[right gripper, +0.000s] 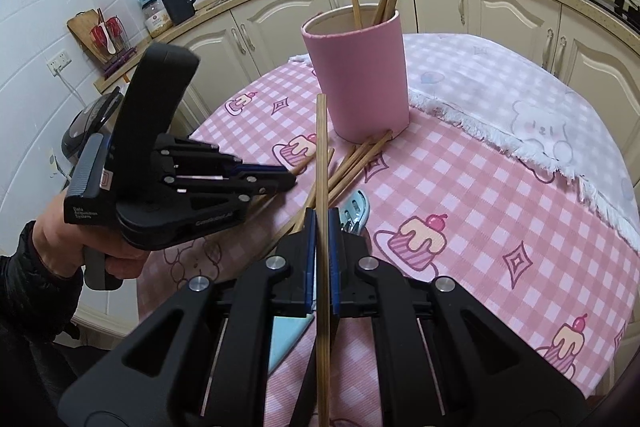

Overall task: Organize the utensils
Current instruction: 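Close the right tool on a chopstick while the left tool grasps another chopstick, then lift both held chopsticks upright over the pink cup, then open both tools to drop the chopsticks into the cup, then move both open tools back toward the remaining chopsticks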

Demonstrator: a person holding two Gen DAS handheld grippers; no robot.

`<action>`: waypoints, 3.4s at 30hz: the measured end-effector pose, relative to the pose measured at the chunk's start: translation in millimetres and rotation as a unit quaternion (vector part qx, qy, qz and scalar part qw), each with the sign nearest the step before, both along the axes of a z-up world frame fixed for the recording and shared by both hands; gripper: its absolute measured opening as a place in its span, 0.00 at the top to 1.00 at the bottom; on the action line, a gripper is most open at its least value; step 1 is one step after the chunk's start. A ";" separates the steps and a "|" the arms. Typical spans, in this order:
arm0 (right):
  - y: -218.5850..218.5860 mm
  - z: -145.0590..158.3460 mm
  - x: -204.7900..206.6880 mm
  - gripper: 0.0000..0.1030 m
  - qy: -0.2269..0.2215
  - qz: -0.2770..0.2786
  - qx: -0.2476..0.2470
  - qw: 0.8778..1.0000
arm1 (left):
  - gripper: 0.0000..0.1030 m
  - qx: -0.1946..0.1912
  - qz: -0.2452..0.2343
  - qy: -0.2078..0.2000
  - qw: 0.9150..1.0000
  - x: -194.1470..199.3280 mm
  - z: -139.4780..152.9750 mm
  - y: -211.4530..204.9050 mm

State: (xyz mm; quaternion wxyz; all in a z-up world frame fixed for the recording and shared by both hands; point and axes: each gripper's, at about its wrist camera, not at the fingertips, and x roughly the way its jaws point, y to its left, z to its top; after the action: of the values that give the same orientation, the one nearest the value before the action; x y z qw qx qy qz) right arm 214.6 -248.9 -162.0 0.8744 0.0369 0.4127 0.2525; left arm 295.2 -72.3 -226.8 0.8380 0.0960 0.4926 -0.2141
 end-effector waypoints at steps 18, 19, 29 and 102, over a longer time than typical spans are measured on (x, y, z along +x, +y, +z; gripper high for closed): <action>-26.3 41.4 -8.0 0.94 -0.068 -0.049 0.099 0.992 | 0.95 -0.164 0.070 -0.140 0.974 -35.1 93.6 52.4; -27.5 43.3 -7.6 0.94 -0.071 -0.051 0.101 0.991 | 0.95 -0.169 0.071 -0.149 0.972 -35.7 98.2 52.9; -33.1 73.5 -1.7 0.94 -0.119 -0.075 0.140 0.980 | 0.95 -0.218 0.073 -0.234 0.945 -35.0 139.2 53.0; -46.2 144.0 15.2 0.06 -0.237 -0.214 0.098 0.943 | 0.04 -0.213 0.096 -0.364 0.902 -39.1 200.3 57.2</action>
State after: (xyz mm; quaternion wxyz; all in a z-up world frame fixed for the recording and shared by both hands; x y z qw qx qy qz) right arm 229.8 -295.0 -18.1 0.9724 0.1488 0.1495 0.1001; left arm 256.1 -15.0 -26.5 0.9759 -0.0609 0.1023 -0.1828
